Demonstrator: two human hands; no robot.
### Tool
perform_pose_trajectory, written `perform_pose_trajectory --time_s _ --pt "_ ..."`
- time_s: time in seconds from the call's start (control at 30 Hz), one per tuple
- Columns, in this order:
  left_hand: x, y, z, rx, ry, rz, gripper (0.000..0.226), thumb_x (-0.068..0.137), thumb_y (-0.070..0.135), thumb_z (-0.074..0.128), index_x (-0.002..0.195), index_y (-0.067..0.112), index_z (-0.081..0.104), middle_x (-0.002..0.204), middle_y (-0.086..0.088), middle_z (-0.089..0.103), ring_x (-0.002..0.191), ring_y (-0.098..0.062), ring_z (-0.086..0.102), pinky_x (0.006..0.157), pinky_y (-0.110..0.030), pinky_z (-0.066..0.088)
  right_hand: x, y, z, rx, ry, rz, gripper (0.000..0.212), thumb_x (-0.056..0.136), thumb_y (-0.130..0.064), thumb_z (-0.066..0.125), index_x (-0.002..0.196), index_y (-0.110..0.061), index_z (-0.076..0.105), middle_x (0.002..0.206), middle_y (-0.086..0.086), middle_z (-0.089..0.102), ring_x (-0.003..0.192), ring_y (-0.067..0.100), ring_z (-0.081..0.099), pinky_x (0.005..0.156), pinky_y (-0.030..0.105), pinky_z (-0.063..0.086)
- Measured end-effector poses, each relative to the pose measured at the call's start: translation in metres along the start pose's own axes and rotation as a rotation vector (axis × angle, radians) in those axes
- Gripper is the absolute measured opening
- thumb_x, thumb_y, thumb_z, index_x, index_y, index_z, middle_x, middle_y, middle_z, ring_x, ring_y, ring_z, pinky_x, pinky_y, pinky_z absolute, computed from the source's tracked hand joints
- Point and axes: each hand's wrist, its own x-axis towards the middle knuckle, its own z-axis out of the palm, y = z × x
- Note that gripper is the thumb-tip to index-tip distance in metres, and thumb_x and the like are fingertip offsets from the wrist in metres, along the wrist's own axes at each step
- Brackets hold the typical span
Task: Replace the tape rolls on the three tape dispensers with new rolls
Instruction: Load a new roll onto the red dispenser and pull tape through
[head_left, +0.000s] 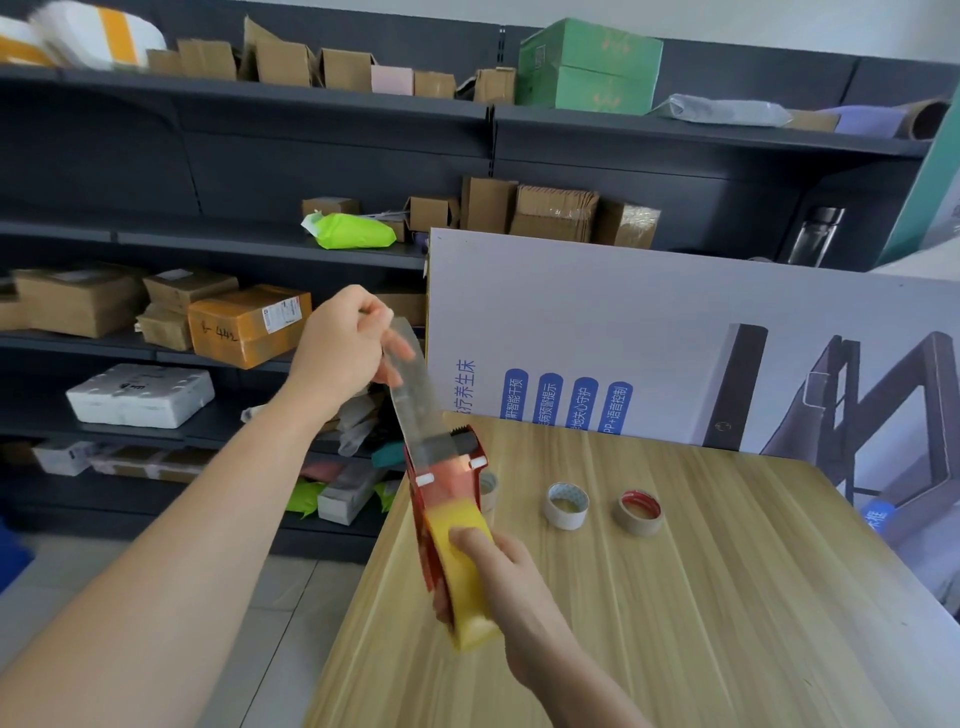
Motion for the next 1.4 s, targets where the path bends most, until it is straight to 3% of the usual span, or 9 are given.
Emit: perform_pose_trajectory --time_s 0.07,0.17,0.3,0.4,0.6,0.77,1.0,1.2,1.4 --pt "0.005 0.000 0.001 0.019 0.046 0.021 0.015 0.101 0.022 0.040 0.101 0.015 0.053 0.082 -0.003 0.071 0.058 -0.022 0.065 0.062 -0.031 0.057 -0.002 0.000 0.001 -0.011 0.025 0.012 0.035 0.093 -0.043 0.056 0.083 -0.010 0.061 0.065 0.005 0.066 0.051 0.013 0.061 0.053 0.020 0.052" --pt "0.017 0.000 -0.005 0.013 0.142 0.020 0.015 0.101 0.022 0.040 0.103 0.014 0.053 0.084 -0.007 0.070 0.057 -0.017 0.062 0.060 -0.030 0.055 -0.003 0.006 0.003 -0.039 -0.007 0.010 0.047 0.091 -0.041 0.060 0.097 0.006 0.062 0.068 0.013 0.066 0.054 0.020 0.059 0.060 0.032 0.051" --pt "0.020 0.005 -0.005 0.035 0.015 0.006 0.015 0.101 0.021 0.039 0.102 0.013 0.052 0.080 -0.004 0.071 0.061 -0.028 0.067 0.065 -0.037 0.058 -0.001 0.010 -0.001 -0.020 -0.031 0.027 0.028 0.087 -0.028 0.058 0.094 -0.001 0.060 0.067 0.014 0.066 0.057 0.024 0.059 0.061 0.034 0.051" --pt "0.021 0.006 -0.001 0.053 -0.011 0.003 0.015 0.101 0.020 0.039 0.102 0.012 0.052 0.080 -0.004 0.071 0.064 -0.030 0.069 0.067 -0.039 0.058 0.000 0.008 -0.003 -0.027 -0.061 0.057 0.037 0.081 -0.024 0.056 0.099 0.008 0.059 0.070 0.016 0.066 0.058 0.024 0.059 0.062 0.034 0.051" --pt "0.035 -0.004 -0.008 -0.059 0.139 -0.056 0.015 0.102 0.020 0.039 0.102 0.011 0.051 0.079 -0.005 0.070 0.056 -0.020 0.062 0.055 -0.027 0.051 0.002 -0.001 -0.011 -0.017 -0.047 0.043 0.029 0.071 -0.027 0.055 0.087 -0.003 0.059 0.068 0.017 0.061 0.047 0.020 0.056 0.050 0.027 0.048" --pt "0.041 -0.005 -0.006 -0.041 0.107 -0.067 0.015 0.102 0.020 0.039 0.104 0.011 0.051 0.077 -0.001 0.068 0.057 -0.021 0.063 0.056 -0.027 0.053 0.006 0.003 -0.012 -0.024 -0.010 0.055 0.058 0.086 -0.047 0.064 0.105 0.008 0.063 0.079 0.020 0.069 0.056 0.021 0.061 0.055 0.030 0.051" --pt "0.049 -0.012 -0.010 -0.070 0.204 -0.097 0.015 0.102 0.018 0.039 0.103 0.011 0.051 0.072 0.001 0.064 0.055 -0.019 0.061 0.056 -0.027 0.051 0.008 -0.005 -0.015 -0.069 -0.054 -0.001 0.012 0.089 -0.020 0.054 0.088 -0.008 0.056 0.065 0.012 0.066 0.057 0.024 0.059 0.061 0.029 0.051" --pt "0.050 -0.026 -0.006 -0.079 0.224 -0.114 0.015 0.102 0.019 0.037 0.103 0.011 0.050 0.075 -0.001 0.066 0.056 -0.021 0.061 0.057 -0.028 0.052 0.008 -0.001 -0.012 -0.001 -0.068 -0.012 0.025 0.075 -0.025 0.053 0.086 -0.003 0.058 0.063 0.015 0.062 0.046 0.019 0.056 0.053 0.028 0.048" --pt "0.049 -0.056 0.002 0.030 0.203 -0.229 0.015 0.100 0.018 0.042 0.097 0.011 0.055 0.074 0.000 0.063 0.056 -0.019 0.062 0.054 -0.031 0.051 0.005 -0.002 -0.018 0.077 -0.078 -0.085 0.020 0.076 -0.022 0.052 0.065 -0.007 0.058 0.052 0.011 0.058 0.045 0.022 0.049 0.057 0.031 0.046"
